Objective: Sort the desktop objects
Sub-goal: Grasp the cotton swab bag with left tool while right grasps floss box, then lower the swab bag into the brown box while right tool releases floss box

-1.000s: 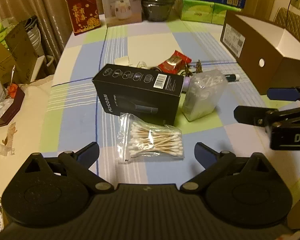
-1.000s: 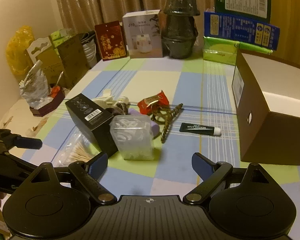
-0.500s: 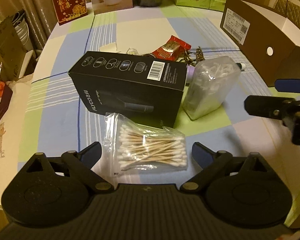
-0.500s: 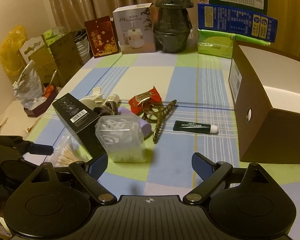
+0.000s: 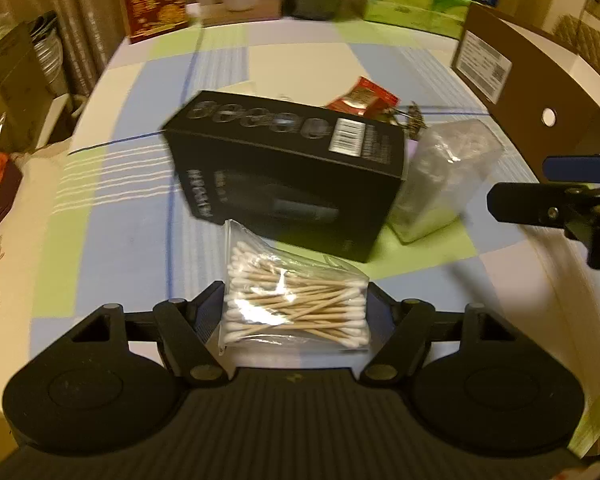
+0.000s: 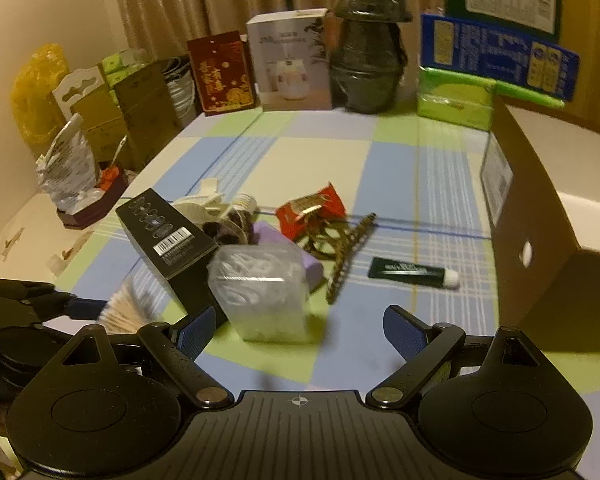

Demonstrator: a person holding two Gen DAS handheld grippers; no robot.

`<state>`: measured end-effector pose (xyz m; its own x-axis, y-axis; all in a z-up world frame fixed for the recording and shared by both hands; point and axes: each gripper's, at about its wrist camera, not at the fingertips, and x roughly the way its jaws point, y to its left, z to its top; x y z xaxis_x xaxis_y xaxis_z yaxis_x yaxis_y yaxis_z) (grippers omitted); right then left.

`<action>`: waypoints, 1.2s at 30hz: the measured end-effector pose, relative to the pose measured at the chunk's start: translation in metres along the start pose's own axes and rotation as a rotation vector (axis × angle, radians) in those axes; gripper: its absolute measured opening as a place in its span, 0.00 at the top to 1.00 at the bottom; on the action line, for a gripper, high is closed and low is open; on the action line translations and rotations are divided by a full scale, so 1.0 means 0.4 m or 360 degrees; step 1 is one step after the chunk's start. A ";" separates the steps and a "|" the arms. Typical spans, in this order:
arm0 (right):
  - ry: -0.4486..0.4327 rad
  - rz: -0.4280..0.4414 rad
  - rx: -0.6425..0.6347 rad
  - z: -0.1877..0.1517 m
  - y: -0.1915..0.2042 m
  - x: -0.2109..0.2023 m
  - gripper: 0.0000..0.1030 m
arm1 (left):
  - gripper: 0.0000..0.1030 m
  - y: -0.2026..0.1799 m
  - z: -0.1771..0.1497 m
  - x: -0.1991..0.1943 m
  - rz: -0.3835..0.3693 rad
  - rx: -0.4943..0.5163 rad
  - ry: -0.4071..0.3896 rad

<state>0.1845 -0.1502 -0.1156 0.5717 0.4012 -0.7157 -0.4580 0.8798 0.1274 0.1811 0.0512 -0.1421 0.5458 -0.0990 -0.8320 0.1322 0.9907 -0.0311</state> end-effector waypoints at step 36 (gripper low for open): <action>-0.0163 -0.0033 -0.0037 0.056 -0.082 -0.154 0.47 | 0.32 -0.109 0.108 -0.216 0.0057 -0.0001 -0.0238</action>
<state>0.1795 -0.1980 -0.0603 0.6473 0.4083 -0.6437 -0.4604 0.8824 0.0968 0.1639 0.0127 -0.0447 0.6674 -0.0761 -0.7408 0.1099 0.9939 -0.0031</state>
